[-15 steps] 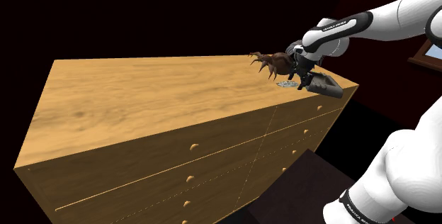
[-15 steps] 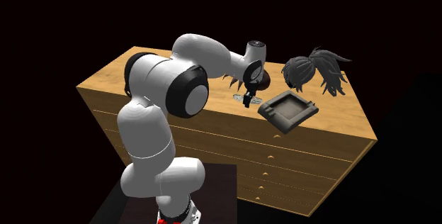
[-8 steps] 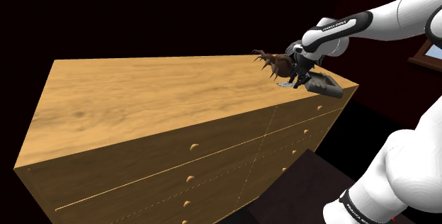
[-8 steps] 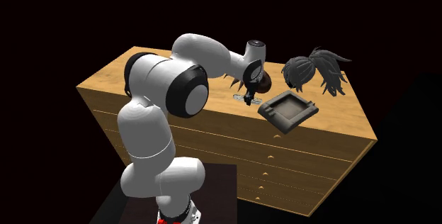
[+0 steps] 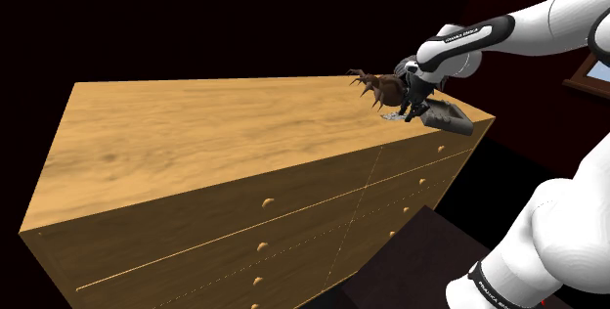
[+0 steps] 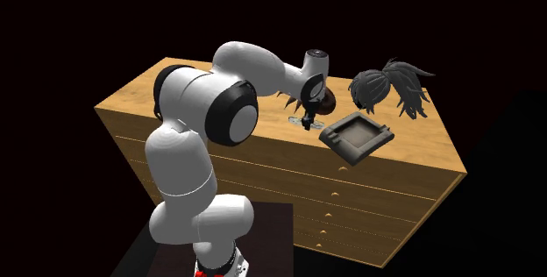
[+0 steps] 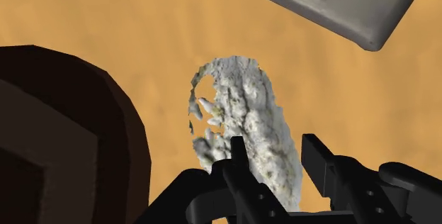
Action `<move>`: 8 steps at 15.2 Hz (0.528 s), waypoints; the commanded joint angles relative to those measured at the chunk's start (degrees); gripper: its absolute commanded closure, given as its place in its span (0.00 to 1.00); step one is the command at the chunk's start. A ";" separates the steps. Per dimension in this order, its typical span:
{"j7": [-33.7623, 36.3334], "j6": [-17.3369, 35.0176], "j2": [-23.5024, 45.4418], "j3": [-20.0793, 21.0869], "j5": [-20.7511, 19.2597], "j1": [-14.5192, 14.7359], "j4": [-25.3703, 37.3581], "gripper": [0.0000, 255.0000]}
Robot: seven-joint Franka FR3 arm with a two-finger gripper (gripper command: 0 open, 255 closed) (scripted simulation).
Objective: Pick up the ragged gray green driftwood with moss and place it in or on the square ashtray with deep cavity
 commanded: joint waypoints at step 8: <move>1.57 -3.72 -2.02 0.17 -2.07 0.06 1.82 0.00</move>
